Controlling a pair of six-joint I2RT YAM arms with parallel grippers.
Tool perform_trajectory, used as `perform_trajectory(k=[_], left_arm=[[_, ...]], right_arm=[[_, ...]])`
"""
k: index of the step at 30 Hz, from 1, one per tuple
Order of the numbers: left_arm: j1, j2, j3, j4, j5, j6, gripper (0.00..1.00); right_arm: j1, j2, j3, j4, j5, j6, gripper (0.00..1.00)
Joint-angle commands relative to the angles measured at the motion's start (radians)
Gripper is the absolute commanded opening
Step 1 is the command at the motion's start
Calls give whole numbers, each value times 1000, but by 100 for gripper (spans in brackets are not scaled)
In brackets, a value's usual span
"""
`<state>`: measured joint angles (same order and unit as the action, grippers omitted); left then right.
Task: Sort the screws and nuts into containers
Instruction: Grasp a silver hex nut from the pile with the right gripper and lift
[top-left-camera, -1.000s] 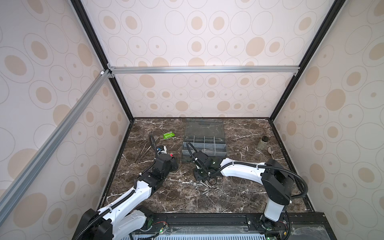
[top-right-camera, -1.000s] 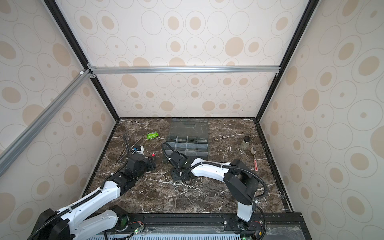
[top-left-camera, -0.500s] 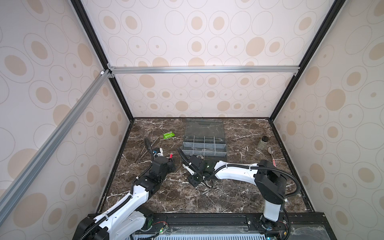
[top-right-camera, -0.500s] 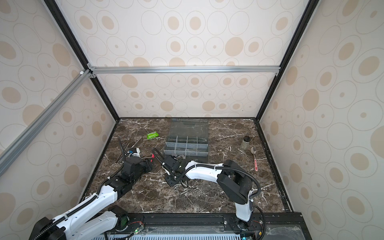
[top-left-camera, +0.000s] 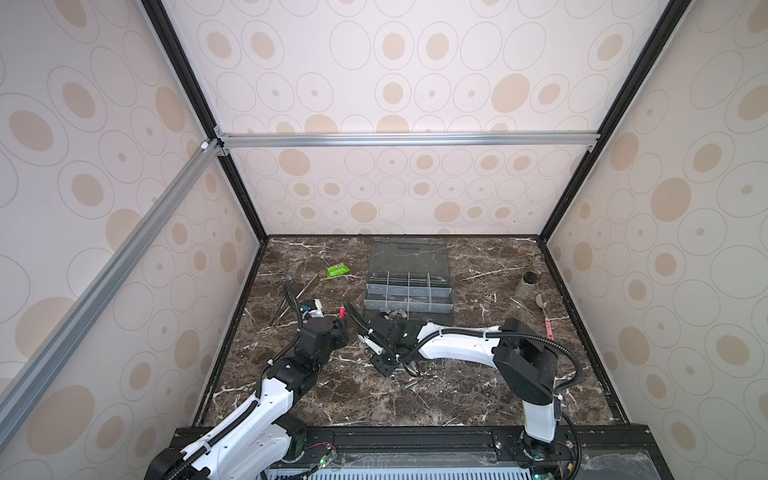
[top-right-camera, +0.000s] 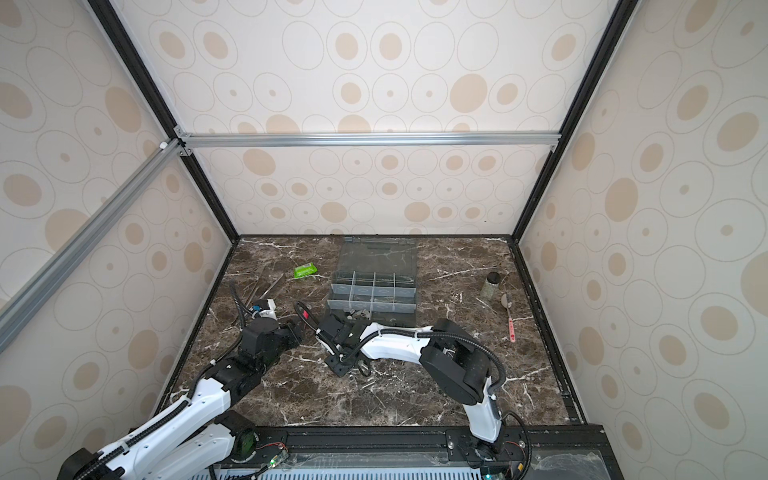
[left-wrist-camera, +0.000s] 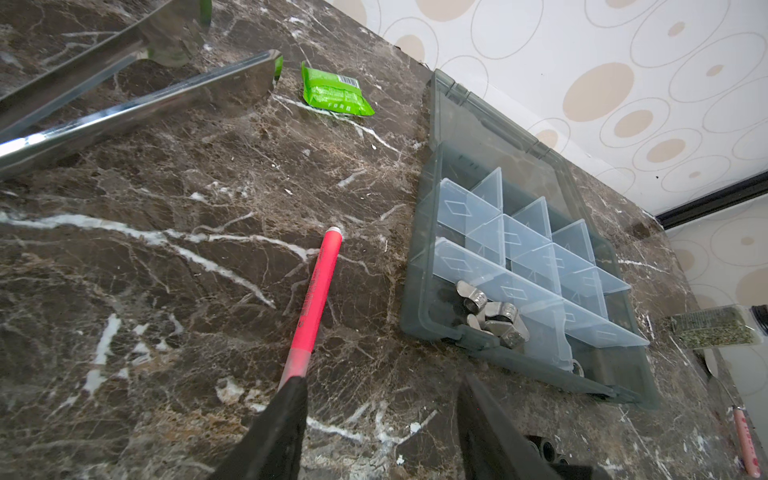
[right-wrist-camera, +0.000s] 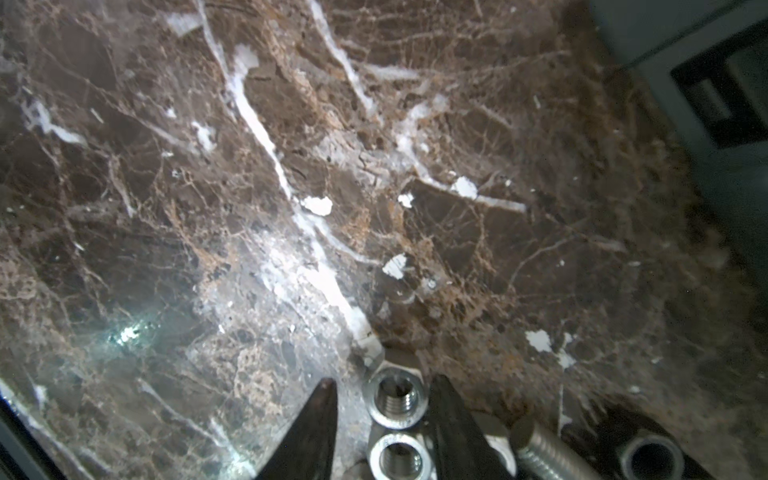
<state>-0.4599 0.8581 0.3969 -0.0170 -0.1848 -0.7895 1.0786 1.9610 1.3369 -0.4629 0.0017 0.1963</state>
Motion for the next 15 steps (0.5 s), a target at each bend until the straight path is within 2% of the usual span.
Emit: perform_trajectory(k=[1,15], left_arm=[[11,-11,-7,-8,-4,-22,58],[12,-4,-20,8,8,-34,59]], right_arm=[[12,25,28,-44,45,-37,40],[21,83,68,-84,88,-68,38]])
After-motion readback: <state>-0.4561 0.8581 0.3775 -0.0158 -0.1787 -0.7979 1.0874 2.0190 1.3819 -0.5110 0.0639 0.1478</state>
